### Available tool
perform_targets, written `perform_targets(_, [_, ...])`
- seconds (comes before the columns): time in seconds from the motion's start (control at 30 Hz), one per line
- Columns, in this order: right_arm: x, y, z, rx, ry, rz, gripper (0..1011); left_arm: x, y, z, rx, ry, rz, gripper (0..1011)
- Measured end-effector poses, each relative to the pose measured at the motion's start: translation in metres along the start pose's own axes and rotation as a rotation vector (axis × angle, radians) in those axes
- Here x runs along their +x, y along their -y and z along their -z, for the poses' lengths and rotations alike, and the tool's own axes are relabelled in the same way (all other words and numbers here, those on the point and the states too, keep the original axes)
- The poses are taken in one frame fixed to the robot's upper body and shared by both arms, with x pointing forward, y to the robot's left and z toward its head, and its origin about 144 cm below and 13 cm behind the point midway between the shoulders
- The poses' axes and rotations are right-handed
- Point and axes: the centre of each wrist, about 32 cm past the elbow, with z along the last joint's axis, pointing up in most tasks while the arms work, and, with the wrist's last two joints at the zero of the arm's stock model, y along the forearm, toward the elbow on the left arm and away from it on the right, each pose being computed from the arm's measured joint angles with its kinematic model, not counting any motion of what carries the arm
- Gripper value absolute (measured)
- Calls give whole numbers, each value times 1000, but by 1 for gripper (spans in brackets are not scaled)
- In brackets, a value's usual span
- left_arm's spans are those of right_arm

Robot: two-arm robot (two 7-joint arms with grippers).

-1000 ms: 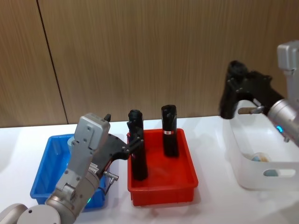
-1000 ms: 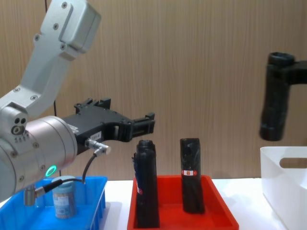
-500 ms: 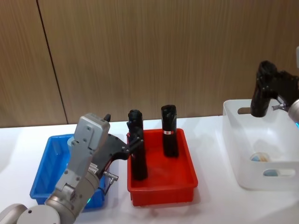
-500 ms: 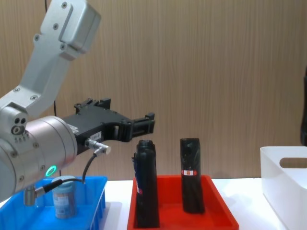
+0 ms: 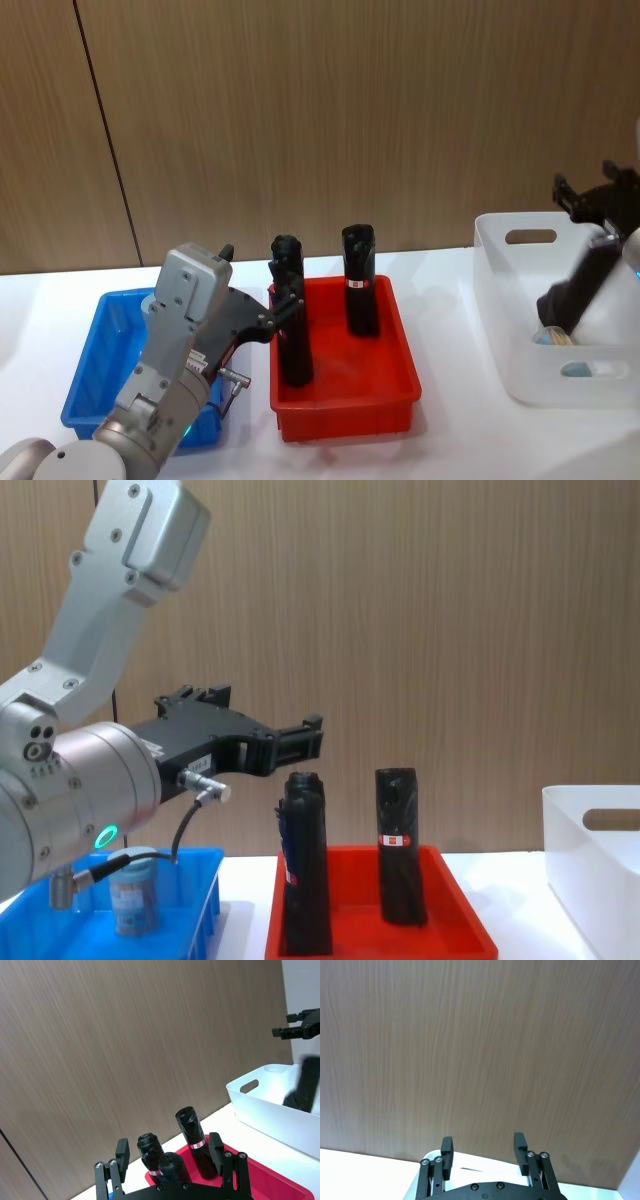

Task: Pick the cotton swabs from the blue box and place them into the white box.

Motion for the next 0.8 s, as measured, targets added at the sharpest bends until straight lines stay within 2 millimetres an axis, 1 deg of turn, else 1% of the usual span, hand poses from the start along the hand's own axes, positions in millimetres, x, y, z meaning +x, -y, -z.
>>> perform_targets(0.07, [1, -1, 1, -3, -1, 3, 771, 0, 0, 0, 0, 0, 0, 1004])
perform_targets(0.13, [1, -1, 3, -7, -1, 7, 844, 0, 0, 0, 0, 0, 0, 1004])
perform_targets(0.17, [2, -2, 4, -9, -2, 8, 863, 0, 0, 0, 0, 0, 0, 1004])
perform_targets(0.2, [2, -2, 4, -10, -2, 9, 912, 0, 0, 0, 0, 0, 0, 1004])
perform_targets(0.37, [3, -3, 7, -18, -1, 15, 1001, 0, 0, 0, 0, 0, 0, 1004])
perform_targets(0.8, [4, -4, 11, -26, -2, 22, 1002, 0, 0, 0, 0, 0, 0, 1004])
